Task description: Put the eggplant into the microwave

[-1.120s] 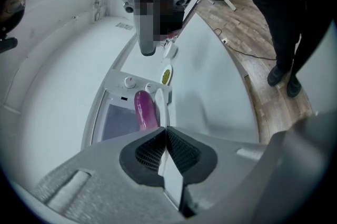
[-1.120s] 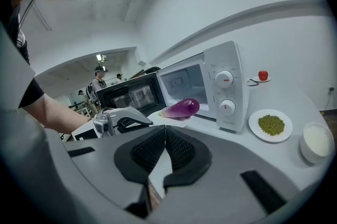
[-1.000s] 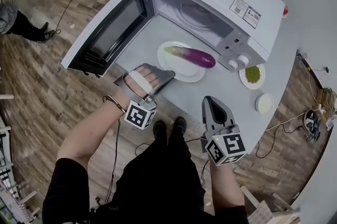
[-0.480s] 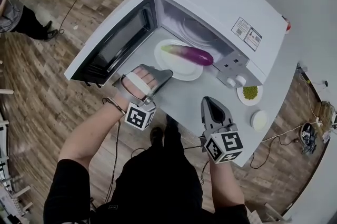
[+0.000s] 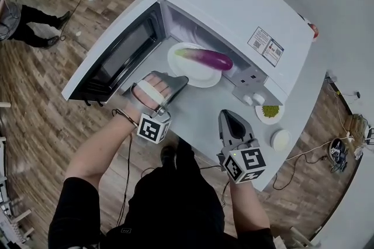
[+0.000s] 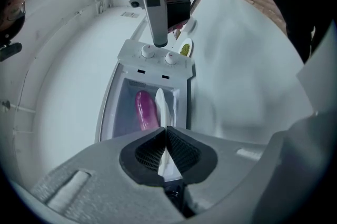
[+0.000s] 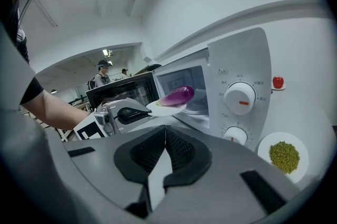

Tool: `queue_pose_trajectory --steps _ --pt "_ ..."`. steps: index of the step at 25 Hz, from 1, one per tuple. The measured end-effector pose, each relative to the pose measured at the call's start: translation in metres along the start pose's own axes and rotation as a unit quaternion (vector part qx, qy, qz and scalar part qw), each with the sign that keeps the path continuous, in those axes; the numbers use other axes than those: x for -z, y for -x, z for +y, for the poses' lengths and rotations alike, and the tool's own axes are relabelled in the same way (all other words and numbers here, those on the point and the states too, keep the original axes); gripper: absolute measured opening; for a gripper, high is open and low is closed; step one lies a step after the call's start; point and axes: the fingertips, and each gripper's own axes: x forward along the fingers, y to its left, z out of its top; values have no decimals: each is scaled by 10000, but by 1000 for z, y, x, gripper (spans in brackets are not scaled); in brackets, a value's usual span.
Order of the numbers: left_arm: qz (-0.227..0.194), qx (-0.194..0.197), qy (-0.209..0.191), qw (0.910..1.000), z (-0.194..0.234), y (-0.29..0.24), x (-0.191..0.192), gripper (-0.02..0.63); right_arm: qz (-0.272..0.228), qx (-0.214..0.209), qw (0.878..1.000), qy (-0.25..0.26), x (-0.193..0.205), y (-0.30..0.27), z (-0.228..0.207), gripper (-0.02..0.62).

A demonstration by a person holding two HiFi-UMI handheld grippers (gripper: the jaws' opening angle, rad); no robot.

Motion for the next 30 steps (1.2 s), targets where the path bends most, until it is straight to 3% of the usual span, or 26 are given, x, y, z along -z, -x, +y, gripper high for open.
queue_pose_trajectory --steps 16,30 --pt "0 -540 30 9985 -1 -55 3 17 198 31 9998 16 13 -10 -22 15" --pt "142 -323 116 9993 -19 -89 19 17 337 10 9994 -32 23 -21 -33 15"
